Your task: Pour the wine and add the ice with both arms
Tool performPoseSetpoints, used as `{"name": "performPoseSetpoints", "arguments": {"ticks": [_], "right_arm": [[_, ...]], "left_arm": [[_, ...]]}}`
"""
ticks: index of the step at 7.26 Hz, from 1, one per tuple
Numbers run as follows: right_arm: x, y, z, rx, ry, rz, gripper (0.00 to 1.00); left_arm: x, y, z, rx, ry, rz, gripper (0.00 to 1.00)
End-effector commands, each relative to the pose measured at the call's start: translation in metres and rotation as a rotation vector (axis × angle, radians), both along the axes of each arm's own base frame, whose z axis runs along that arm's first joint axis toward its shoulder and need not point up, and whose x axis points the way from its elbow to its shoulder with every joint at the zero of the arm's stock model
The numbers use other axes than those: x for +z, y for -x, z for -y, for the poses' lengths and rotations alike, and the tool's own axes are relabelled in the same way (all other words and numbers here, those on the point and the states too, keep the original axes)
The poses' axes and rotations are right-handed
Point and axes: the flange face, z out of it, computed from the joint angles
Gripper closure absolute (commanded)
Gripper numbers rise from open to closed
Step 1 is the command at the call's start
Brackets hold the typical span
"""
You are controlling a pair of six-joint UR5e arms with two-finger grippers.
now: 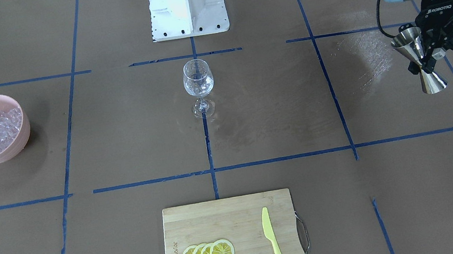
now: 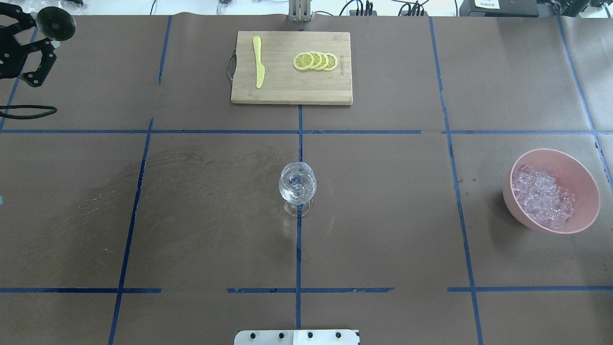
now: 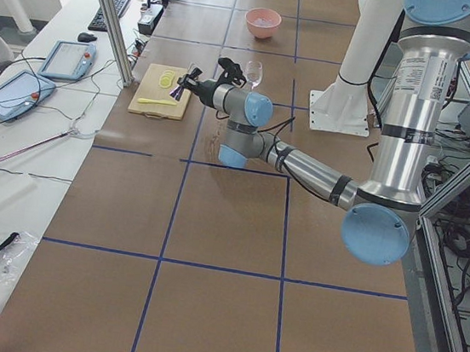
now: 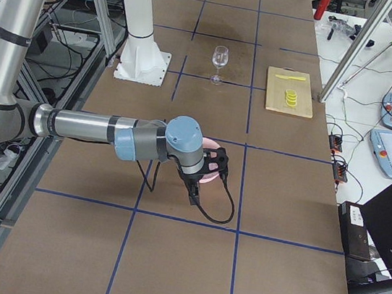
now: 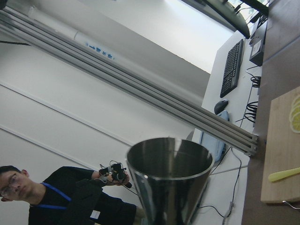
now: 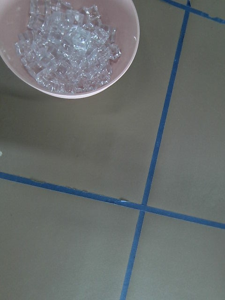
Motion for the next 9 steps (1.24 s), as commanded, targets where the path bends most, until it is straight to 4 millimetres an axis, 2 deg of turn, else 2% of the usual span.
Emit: {"name": "performPoseSetpoints", "arguments": {"ticks": [1,2,4,5,7,8,9], "right_arm": [[0.000,0.000,-0.004,0.012,-0.016,0.003,0.00],[0.000,0.000,-0.005,0.012,-0.019,0.003,0.00],[-0.001,0.000,-0.005,0.013,-0.019,0.003,0.00],[-0.002,0.000,-0.005,0.013,-0.022,0.003,0.00],[-0.002,0.000,-0.005,0.013,-0.022,0.003,0.00],[-0.002,0.000,-0.005,0.013,-0.022,0.003,0.00],[-0.002,0.000,-0.005,0.013,-0.022,0.003,0.00]], "left_arm": [[0.032,0.002,0.001,0.174,0.434,-0.343,1.00],[0.046,-0.004,0.007,0.193,0.610,-0.493,1.00],[0.077,0.004,0.004,0.185,0.567,-0.611,1.00],[0.086,0.010,0.014,0.076,0.555,-0.653,1.00],[0.108,-0.008,0.004,0.043,0.599,-0.649,1.00],[0.122,-0.011,0.000,0.039,0.627,-0.632,1.00],[0.138,-0.024,-0.009,0.048,0.666,-0.604,1.00]]}}
